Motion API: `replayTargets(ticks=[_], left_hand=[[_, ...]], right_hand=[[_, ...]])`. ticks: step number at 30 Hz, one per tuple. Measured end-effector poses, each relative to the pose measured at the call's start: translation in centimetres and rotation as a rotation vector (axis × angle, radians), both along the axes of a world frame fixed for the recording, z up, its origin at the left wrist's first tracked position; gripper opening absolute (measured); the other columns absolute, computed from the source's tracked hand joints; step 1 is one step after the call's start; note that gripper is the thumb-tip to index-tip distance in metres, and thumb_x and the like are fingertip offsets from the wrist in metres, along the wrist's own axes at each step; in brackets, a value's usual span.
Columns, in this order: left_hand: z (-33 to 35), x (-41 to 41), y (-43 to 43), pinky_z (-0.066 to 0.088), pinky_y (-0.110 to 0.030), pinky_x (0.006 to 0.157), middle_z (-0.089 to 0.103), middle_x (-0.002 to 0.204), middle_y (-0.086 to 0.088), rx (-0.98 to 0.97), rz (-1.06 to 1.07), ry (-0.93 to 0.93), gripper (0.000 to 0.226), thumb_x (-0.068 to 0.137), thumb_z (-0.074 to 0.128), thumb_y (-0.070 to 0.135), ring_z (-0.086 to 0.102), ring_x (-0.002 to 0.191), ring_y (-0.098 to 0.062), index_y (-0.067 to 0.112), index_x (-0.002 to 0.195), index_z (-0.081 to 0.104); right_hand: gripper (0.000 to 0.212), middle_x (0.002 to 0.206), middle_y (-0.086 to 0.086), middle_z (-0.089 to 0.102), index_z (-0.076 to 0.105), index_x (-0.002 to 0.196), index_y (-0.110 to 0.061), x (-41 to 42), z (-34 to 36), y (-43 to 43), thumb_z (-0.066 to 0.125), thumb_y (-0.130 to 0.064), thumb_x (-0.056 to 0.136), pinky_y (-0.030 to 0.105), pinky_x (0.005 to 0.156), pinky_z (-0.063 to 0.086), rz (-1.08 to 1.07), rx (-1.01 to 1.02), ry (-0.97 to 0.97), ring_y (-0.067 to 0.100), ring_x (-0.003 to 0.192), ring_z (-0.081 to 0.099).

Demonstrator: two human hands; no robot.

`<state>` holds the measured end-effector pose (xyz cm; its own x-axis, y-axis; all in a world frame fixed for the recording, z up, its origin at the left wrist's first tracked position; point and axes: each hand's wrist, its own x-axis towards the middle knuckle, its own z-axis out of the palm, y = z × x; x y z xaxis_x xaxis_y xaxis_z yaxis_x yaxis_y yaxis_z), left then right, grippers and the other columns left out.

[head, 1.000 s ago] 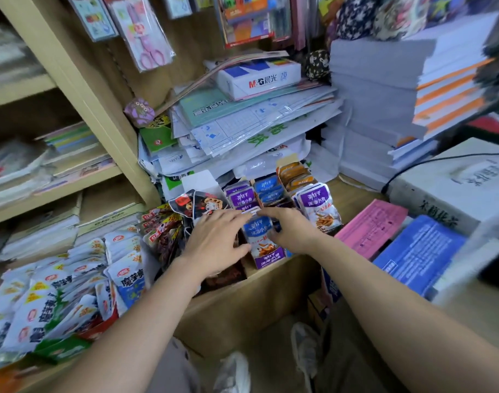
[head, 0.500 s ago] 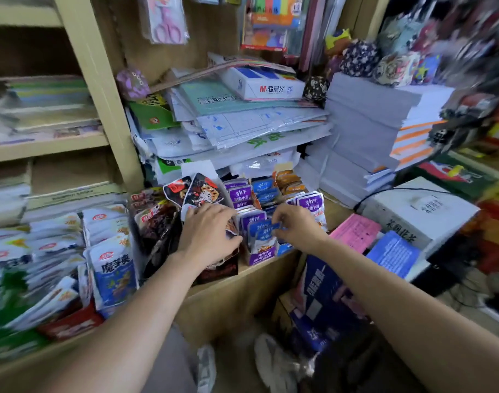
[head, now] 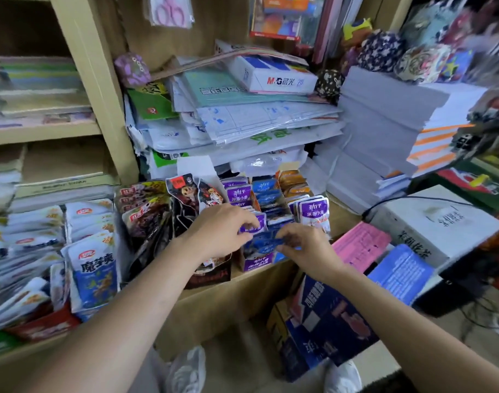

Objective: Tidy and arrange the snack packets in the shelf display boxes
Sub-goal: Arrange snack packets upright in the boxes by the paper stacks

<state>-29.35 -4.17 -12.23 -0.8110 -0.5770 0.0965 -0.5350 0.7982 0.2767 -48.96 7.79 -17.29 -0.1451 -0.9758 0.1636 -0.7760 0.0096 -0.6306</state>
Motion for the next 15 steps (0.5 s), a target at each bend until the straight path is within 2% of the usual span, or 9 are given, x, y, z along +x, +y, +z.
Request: replayTargets(ticks=[3,6,9,13,15], left_hand=[[-0.5,-0.8,-0.7,0.046,-0.03,0.073,0.064,0.09,0.024,0.061,0.012,-0.067,0.018,0.098,0.063,0.041,0.06,0.092,-0.006,0.042,0.112,0.073],[-1.6,-0.8,-1.3,0.04,-0.027,0.066,0.052,0.078,0.03,0.041,0.048,-0.03,0.013,0.095,0.066,0.04,0.054,0.085,0.0,0.042,0.103,0.075],[-2.4,-0.6,-1.3,0.034,-0.023,0.059,0.047,0.076,0.027,-0.026,0.1,0.015,0.014,0.096,0.065,0.039,0.046,0.075,0.002,0.041,0.106,0.075],[-2.9,-0.7,-0.9,0.032,-0.023,0.057,0.05,0.087,0.016,-0.035,0.096,0.002,0.021,0.099,0.058,0.041,0.047,0.082,-0.005,0.045,0.115,0.071],[-2.9,-0.6,-0.9,0.032,-0.025,0.06,0.049,0.092,0.013,0.003,0.073,-0.005,0.024,0.1,0.056,0.04,0.048,0.087,-0.008,0.045,0.118,0.069]], right_hand=[[0.024,0.094,-0.015,0.067,0.065,0.095,-0.031,-0.9,-0.5,0.2,0.074,-0.009,0.089,0.019,0.081,0.055,0.027,-0.027,-0.021,-0.001,0.09,0.064],[0.024,0.091,-0.019,0.064,0.064,0.094,-0.031,-1.6,-0.6,-0.1,0.075,-0.011,0.088,0.016,0.078,0.053,0.052,-0.04,-0.015,-0.004,0.088,0.063],[0.016,0.091,-0.022,0.062,0.065,0.096,-0.026,-2.1,-0.3,-0.8,0.074,-0.015,0.089,0.015,0.075,0.054,0.09,-0.026,-0.008,-0.011,0.087,0.061],[0.017,0.089,-0.019,0.061,0.064,0.094,-0.023,-2.3,0.0,-1.2,0.075,-0.012,0.088,0.008,0.067,0.045,0.121,-0.009,-0.024,-0.013,0.084,0.057],[0.019,0.089,-0.018,0.059,0.064,0.094,-0.022,-1.9,0.3,-1.6,0.076,-0.01,0.086,0.009,0.067,0.046,0.105,-0.036,-0.006,-0.009,0.083,0.058]])
